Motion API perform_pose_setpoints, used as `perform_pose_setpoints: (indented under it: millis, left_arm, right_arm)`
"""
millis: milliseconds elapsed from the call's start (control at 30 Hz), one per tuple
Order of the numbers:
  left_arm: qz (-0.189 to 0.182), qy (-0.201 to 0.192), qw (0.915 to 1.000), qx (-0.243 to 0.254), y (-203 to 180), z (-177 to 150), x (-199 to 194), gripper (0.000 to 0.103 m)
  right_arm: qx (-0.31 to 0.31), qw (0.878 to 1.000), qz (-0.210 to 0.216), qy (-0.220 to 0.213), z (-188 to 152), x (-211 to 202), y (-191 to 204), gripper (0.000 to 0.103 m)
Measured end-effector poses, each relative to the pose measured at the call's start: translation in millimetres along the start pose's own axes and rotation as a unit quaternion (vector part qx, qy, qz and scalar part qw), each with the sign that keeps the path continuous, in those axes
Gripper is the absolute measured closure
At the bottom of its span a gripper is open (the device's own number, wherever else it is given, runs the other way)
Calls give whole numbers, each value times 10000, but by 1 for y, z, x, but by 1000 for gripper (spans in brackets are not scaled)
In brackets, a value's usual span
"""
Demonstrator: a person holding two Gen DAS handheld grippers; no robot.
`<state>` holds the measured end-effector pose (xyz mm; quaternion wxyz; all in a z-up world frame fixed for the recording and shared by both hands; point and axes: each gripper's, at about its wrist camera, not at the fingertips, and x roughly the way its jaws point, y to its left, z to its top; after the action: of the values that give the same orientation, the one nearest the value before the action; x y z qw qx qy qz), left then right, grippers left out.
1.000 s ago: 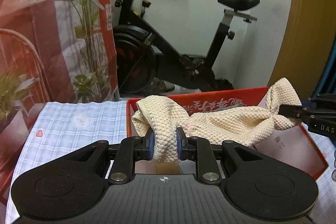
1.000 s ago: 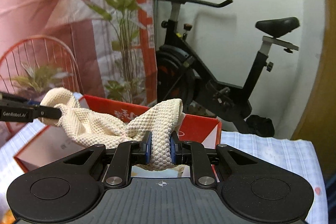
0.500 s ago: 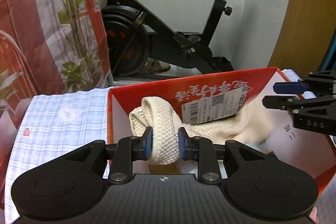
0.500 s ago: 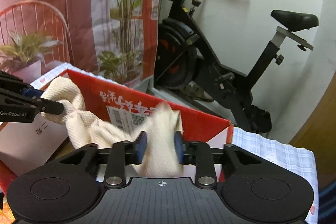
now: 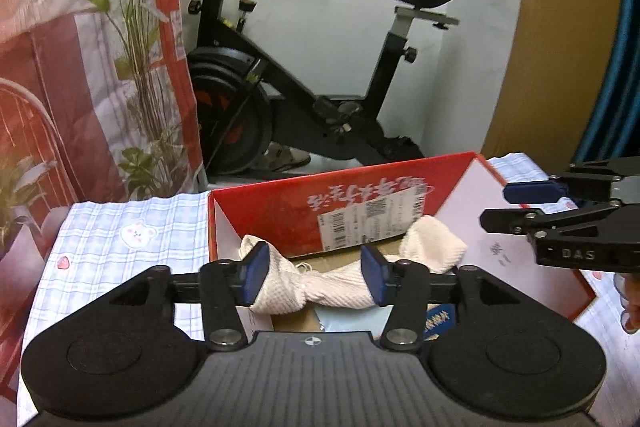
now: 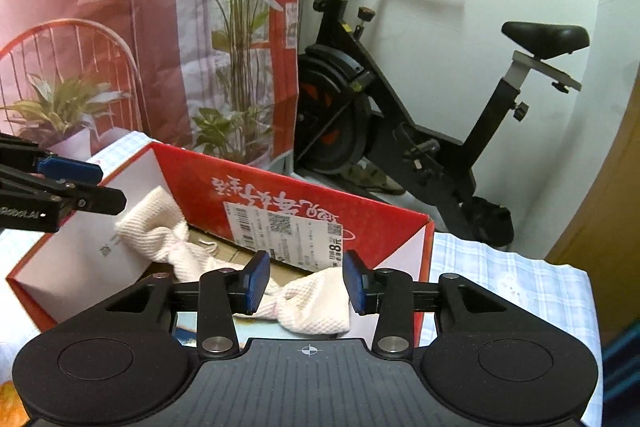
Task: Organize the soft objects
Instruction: 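Lower the beige towel into the red box and open both grippers, then move both open grippers down to the orange floral cloth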
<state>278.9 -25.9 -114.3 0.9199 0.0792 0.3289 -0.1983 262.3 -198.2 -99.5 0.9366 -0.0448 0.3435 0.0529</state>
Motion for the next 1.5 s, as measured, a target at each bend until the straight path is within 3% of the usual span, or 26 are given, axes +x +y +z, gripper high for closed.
perform_pose_setpoints:
  millis: [333,700,933,1333,1500]
  left_arm:
    - [-45,-184,9998,-74,-15,-22,-59,48]
    - [-53,-93,9998,-175,-22,-65,-95,49]
    - [-6,6,9998,-210,-19,-84,-105,49]
    - [50,-35,9974,-723,-22,-126,-104,49]
    - [100,-57,9958,-906,-22,-139,-105,49]
  right_arm:
    - [92,9998,-7,-186,-20,-54,21,66]
    - [243,9991,117,-342,-58,-106,38,66]
    - [271,9987,148,-397,-80,-127,40,66]
    - [225,9974,362,-578,-116,-140,54,65]
    - [511,9954,421,-698,-137,-142,59,64]
